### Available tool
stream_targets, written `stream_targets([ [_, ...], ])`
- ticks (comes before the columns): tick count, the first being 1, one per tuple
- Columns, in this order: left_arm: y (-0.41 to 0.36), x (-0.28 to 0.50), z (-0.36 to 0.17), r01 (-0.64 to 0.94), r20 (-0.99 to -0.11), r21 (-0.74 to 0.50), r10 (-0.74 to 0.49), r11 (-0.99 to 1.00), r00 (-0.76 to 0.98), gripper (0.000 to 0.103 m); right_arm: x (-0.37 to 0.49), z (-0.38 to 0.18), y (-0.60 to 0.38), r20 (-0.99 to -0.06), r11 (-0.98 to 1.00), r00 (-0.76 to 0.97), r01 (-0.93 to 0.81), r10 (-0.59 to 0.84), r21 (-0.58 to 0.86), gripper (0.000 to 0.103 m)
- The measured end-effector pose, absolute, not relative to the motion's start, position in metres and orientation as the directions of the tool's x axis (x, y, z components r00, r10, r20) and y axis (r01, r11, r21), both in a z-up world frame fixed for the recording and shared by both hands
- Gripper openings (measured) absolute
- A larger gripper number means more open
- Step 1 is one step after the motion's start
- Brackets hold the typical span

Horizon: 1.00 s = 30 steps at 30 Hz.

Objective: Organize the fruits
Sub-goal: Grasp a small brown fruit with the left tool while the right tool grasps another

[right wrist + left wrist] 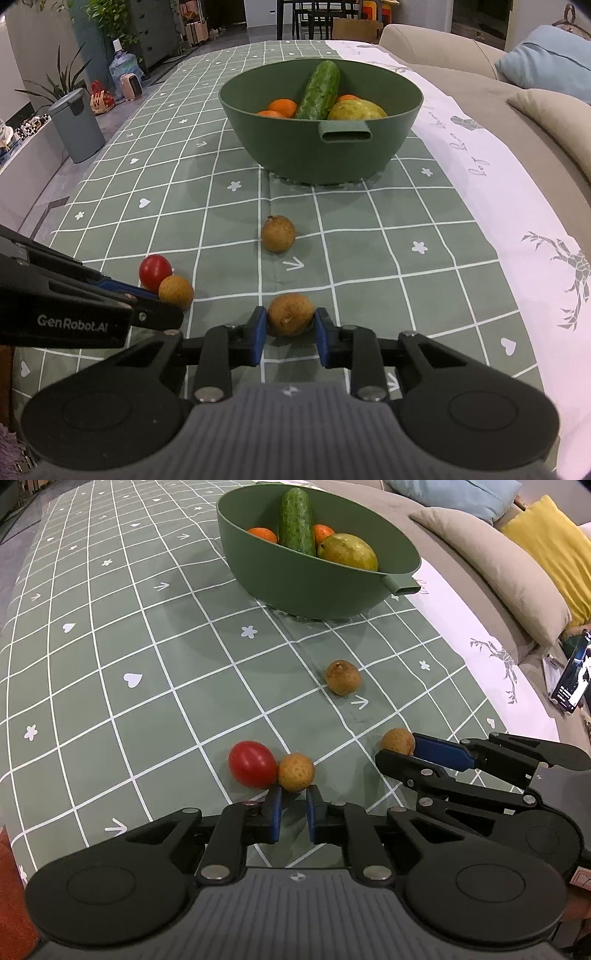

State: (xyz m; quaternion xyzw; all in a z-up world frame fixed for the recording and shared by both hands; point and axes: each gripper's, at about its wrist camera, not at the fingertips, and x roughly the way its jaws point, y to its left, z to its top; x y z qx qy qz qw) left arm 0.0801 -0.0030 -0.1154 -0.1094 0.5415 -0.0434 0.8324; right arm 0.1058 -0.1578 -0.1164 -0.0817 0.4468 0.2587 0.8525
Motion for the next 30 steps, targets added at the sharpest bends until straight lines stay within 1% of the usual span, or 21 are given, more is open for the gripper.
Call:
stream_targets([
  [6,-0.003,0.077,-0.114,-0.044,-0.888,-0.243,-0.204,0.969,0.413,0.008,0.102,-0.112,-0.162,-0.801,0.858,0.473,-0.505,0.367,0.094,0.023],
  [8,-0.004,0.075,-0.111,-0.034,-0.884,-0.243,-0.207,0.969,0.418,0.009,0.100,-0.111,-0.162,-0.802,0.858,0.473,-0.507,0.364,0.090,0.023],
  [9,-0.005,0.074,-0.109,-0.030,-0.882,-0.237,-0.202,0.971,0.426,0.014,0.099,-0.111,-0.162,-0.803,0.858,0.474,-0.506,0.362,0.087,0.023],
  [10,-0.005,0.073,-0.107,-0.030,-0.881,-0.229,-0.194,0.973,0.432,0.025,0.099,-0.110,-0.163,-0.803,0.859,0.477,-0.504,0.359,0.084,0.023],
  [11,-0.006,0.073,-0.106,-0.035,-0.880,-0.223,-0.186,0.974,0.436,0.030,0.099,-0.110,-0.163,-0.802,0.861,0.478,-0.502,0.357,0.085,0.023],
  [12,-0.006,0.072,-0.105,-0.039,-0.878,-0.223,-0.183,0.974,0.442,0.037,0.098,-0.109,-0.164,-0.802,0.863,0.479,-0.499,0.357,0.086,0.023],
  [13,-0.006,0.072,-0.105,-0.047,-0.876,-0.225,-0.181,0.973,0.447,0.040,0.098,-0.109,-0.165,-0.802,0.864,0.479,-0.496,0.357,0.089,0.023],
  [19,-0.007,0.081,-0.110,-0.101,-0.877,-0.235,-0.166,0.967,0.451,0.041,0.094,-0.107,-0.169,-0.802,0.869,0.481,-0.487,0.353,0.091,0.023],
  [30,-0.011,0.097,-0.112,-0.126,-0.887,-0.183,-0.108,0.975,0.449,0.041,0.093,-0.104,-0.175,-0.798,0.875,0.489,-0.474,0.353,0.097,0.023],
])
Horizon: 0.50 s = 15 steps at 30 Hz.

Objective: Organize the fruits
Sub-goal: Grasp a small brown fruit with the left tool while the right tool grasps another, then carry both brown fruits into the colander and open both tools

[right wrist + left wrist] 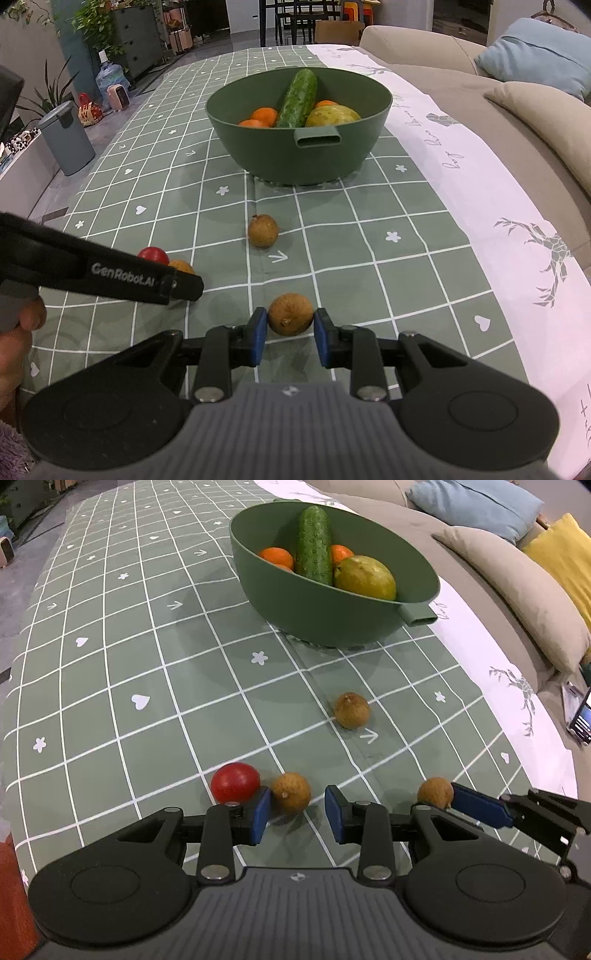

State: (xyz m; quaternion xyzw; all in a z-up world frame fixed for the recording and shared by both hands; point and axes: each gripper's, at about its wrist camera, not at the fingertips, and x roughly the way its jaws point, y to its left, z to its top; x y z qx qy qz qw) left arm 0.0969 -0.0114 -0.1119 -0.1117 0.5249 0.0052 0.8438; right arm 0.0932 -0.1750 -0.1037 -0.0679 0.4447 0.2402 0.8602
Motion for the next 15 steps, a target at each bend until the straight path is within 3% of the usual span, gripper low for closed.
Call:
stream_targets([
  [2,-0.013,0.099,-0.113,-0.125,-0.889,-0.171,-0.099,0.977,0.447,0.040,0.093,-0.104,-0.175,-0.799,0.874,0.487,-0.476,0.354,0.098,0.023],
  [5,-0.013,0.099,-0.115,-0.119,-0.894,-0.154,-0.087,0.981,0.440,0.027,0.094,-0.105,-0.174,-0.800,0.874,0.484,-0.477,0.354,0.098,0.023],
  [15,-0.009,0.092,-0.102,-0.085,-0.873,-0.202,-0.140,0.976,0.467,0.026,0.092,-0.100,-0.173,-0.788,0.873,0.498,-0.479,0.361,0.098,0.023],
])
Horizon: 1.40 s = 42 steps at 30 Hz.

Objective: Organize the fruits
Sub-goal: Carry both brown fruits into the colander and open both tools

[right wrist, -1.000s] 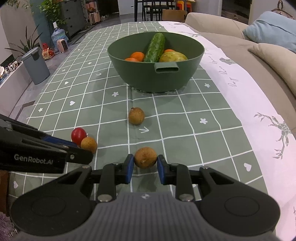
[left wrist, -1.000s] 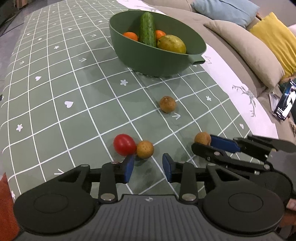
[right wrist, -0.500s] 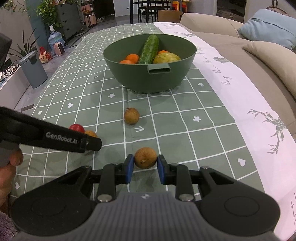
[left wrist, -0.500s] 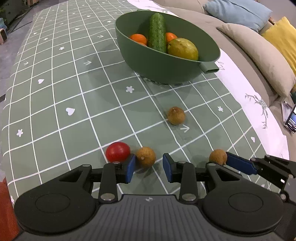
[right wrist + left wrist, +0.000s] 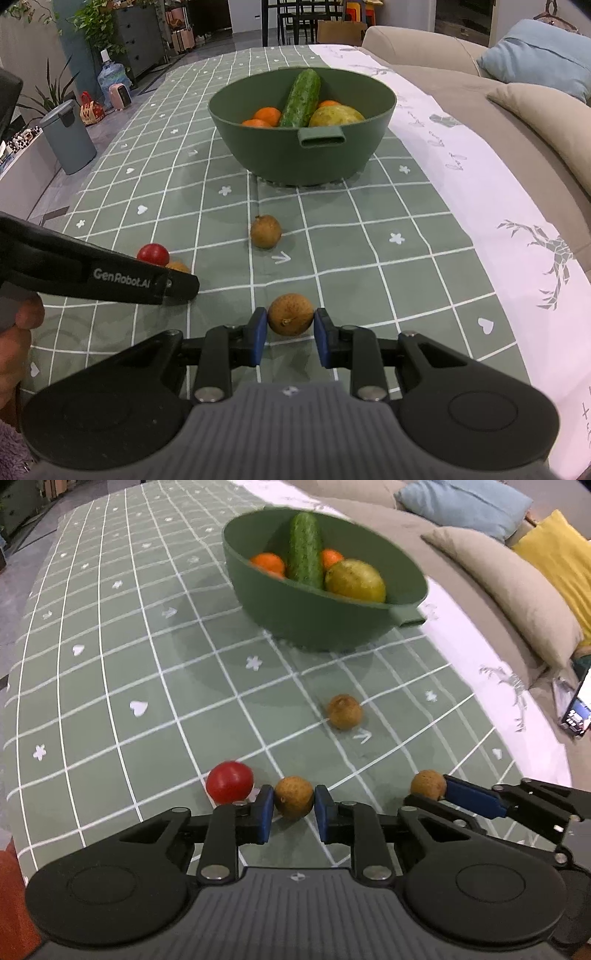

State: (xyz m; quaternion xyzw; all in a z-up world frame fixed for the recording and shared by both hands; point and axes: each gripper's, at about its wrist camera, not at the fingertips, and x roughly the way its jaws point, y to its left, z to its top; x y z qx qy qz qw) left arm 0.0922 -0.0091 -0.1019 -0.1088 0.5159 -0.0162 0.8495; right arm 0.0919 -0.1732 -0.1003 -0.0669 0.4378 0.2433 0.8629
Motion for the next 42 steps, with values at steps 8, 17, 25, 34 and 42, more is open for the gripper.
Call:
stream_targets([
  [8,0.000,0.104,-0.058,-0.052,-0.829,-0.250,-0.186,0.967,0.527,0.026,0.099,-0.073,-0.174,-0.735,0.875,0.549,-0.469,0.398,0.122,0.023],
  [17,0.008,0.152,-0.018,0.015,-0.803,-0.234,-0.202,0.972,0.560,0.026,0.138,-0.036,-0.172,-0.677,0.858,0.588,-0.496,0.443,0.131,0.023],
  [25,0.005,0.210,-0.020,0.104,-0.856,-0.172,-0.200,0.980,0.477,0.026,0.203,-0.022,-0.159,-0.714,0.817,0.530,-0.568,0.457,0.102,0.023],
  [34,0.004,0.253,-0.051,0.151,-0.911,-0.098,-0.149,0.984,0.383,0.026,0.263,-0.047,-0.132,-0.841,0.753,0.389,-0.657,0.376,0.032,0.023],
  [42,-0.003,0.264,-0.075,0.232,-0.937,-0.041,-0.118,0.972,0.328,0.026,0.279,-0.061,-0.121,-0.891,0.714,0.304,-0.700,0.338,0.032,0.023],
])
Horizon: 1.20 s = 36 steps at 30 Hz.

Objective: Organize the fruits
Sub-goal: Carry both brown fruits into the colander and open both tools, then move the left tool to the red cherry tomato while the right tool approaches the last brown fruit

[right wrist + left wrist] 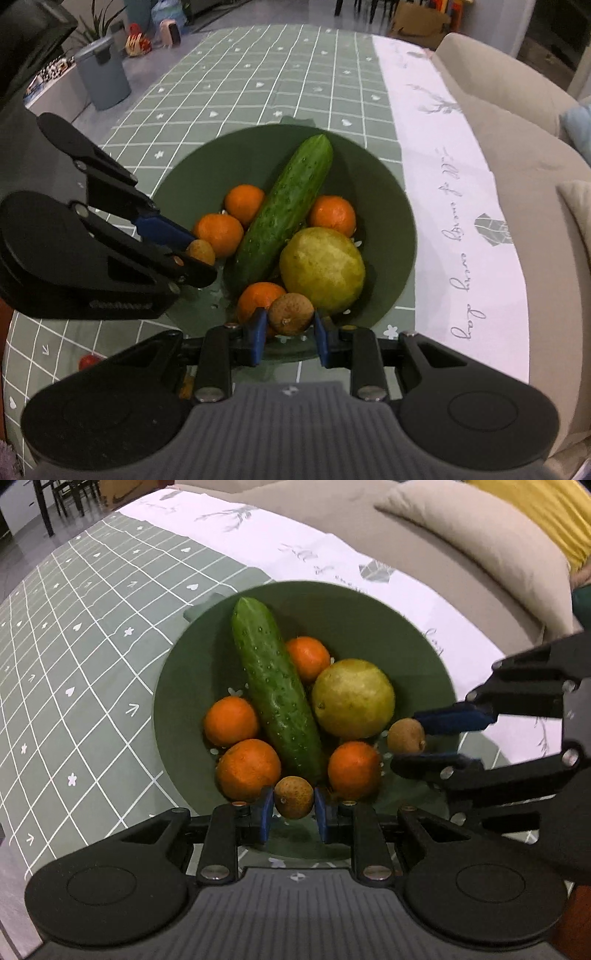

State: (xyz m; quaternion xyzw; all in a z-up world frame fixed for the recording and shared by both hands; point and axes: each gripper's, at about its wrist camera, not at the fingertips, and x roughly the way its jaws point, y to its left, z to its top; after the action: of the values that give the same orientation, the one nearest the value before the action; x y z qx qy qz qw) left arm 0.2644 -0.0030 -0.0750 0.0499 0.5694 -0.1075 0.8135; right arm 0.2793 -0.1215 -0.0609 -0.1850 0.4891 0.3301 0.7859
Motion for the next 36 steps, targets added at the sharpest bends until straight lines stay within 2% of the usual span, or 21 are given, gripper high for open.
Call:
stream_targets([
  [9,-0.003,0.268,-0.080,0.240,-0.937,-0.031,-0.112,0.970,0.332,0.027,0.286,-0.066,-0.115,-0.904,0.698,0.291,-0.716,0.313,0.011,0.024],
  [12,-0.004,0.266,-0.080,0.250,-0.935,-0.021,-0.107,0.968,0.339,0.035,0.284,-0.065,-0.115,-0.901,0.699,0.300,-0.715,0.315,0.006,0.026],
  [15,-0.003,0.263,-0.073,0.232,-0.928,-0.032,-0.115,0.972,0.354,0.043,0.279,-0.059,-0.116,-0.892,0.705,0.323,-0.709,0.315,-0.008,0.034],
  [22,0.007,0.241,-0.039,0.186,-0.891,-0.064,-0.140,0.980,0.432,0.044,0.258,-0.033,-0.123,-0.856,0.715,0.383,-0.699,0.346,-0.023,0.038],
  [25,0.012,0.225,-0.021,0.166,-0.865,-0.099,-0.168,0.981,0.473,0.044,0.243,-0.021,-0.126,-0.831,0.731,0.418,-0.682,0.366,-0.021,0.045],
  [27,0.016,0.212,-0.010,0.148,-0.849,-0.113,-0.173,0.982,0.500,0.044,0.232,-0.013,-0.129,-0.812,0.749,0.448,-0.663,0.375,-0.020,0.057],
  [36,0.023,0.149,-0.001,0.081,-0.822,-0.083,-0.114,0.993,0.557,0.044,0.173,-0.006,-0.155,-0.747,0.841,0.522,-0.534,0.411,0.089,0.061],
])
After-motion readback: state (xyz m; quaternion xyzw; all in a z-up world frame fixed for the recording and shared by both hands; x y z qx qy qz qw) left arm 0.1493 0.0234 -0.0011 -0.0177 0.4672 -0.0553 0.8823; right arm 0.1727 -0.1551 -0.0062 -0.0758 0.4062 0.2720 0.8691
